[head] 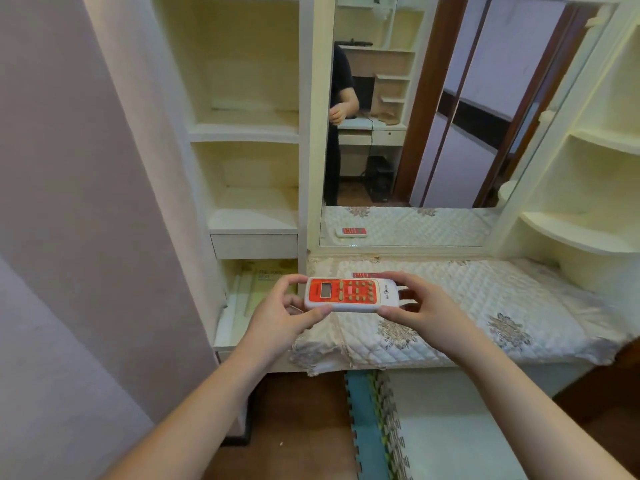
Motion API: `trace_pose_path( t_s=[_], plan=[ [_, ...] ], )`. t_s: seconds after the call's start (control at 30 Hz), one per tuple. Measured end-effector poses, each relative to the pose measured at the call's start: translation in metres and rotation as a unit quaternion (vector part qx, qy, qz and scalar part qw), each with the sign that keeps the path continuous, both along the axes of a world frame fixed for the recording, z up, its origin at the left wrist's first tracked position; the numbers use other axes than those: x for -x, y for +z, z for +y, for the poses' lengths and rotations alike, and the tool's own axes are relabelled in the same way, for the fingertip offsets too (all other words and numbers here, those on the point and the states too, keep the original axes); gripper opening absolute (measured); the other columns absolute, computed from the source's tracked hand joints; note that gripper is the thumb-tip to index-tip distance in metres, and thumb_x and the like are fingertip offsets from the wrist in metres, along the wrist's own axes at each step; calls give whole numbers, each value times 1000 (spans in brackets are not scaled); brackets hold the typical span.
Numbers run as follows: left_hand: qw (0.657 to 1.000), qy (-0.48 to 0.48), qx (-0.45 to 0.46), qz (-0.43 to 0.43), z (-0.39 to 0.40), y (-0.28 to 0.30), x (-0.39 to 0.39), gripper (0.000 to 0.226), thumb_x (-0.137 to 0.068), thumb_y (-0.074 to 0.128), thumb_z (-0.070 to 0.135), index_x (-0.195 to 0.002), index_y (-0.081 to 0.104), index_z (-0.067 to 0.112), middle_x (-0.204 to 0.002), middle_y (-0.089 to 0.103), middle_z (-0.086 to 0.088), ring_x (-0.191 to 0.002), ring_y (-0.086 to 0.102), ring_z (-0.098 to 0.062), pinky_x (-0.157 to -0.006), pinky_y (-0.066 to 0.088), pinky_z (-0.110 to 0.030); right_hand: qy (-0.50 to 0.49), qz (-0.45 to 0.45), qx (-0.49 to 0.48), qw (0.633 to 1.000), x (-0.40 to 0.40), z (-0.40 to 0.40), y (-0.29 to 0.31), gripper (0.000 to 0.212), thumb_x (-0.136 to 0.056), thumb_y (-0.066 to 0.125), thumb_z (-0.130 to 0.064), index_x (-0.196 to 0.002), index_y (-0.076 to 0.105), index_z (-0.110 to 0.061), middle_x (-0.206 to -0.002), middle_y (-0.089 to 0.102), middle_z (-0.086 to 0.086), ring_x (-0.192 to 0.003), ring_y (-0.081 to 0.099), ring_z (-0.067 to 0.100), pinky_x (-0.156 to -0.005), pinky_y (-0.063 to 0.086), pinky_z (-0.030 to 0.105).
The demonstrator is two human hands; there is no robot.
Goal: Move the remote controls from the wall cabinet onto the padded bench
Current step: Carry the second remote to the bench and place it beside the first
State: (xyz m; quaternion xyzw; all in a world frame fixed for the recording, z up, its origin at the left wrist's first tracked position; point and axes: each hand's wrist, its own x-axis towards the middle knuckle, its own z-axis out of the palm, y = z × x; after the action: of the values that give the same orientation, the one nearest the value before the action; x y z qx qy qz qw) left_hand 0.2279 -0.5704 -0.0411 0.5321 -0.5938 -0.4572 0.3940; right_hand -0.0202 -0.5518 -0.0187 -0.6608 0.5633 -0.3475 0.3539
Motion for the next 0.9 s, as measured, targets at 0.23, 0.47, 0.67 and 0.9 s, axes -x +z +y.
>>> trace_pose_path(
  t_s=[0.23,0.47,0.67,0.9],
  plan=[
    [999,-1,-13,34,-37,-31,20,59,-74,80,35,-123,49,34,-81,74,1,-79,69,-19,-72,57,-36,-25,3,-1,1000,9,-31,-24,49,-81,74,-20,-117,52,-43,-116,58,-10,-95,61,3,-78,53,19],
    [999,11,-43,1,-81,-59,60,61,-72,82,35,-123,49,35,-79,72,-3,-75,69,-19,-64,54,-26,-39,15,-29,999,52,-76,-60,57,-79,76,-24,-131,53,-27,-119,57,-8,-97,60,5,-82,53,23],
    [998,22,-60,-2,-121,-77,112,59,-72,82,31,-122,50,34,-81,73,-6,-75,68,-20,-64,52,-28,-26,10,-43,999,103,-126,-85,56,-76,78,-26,-126,54,-34,-119,58,-9,-100,60,7,-88,53,31],
    [994,44,-99,-7,-155,-105,159,55,-71,84,27,-117,53,30,-71,66,-3,-67,64,-13,-64,49,-26,-17,2,-78,997,153,-168,-118,58,-75,79,-25,-127,55,-33,-118,58,-9,-98,62,10,-86,53,30]
  ],
)
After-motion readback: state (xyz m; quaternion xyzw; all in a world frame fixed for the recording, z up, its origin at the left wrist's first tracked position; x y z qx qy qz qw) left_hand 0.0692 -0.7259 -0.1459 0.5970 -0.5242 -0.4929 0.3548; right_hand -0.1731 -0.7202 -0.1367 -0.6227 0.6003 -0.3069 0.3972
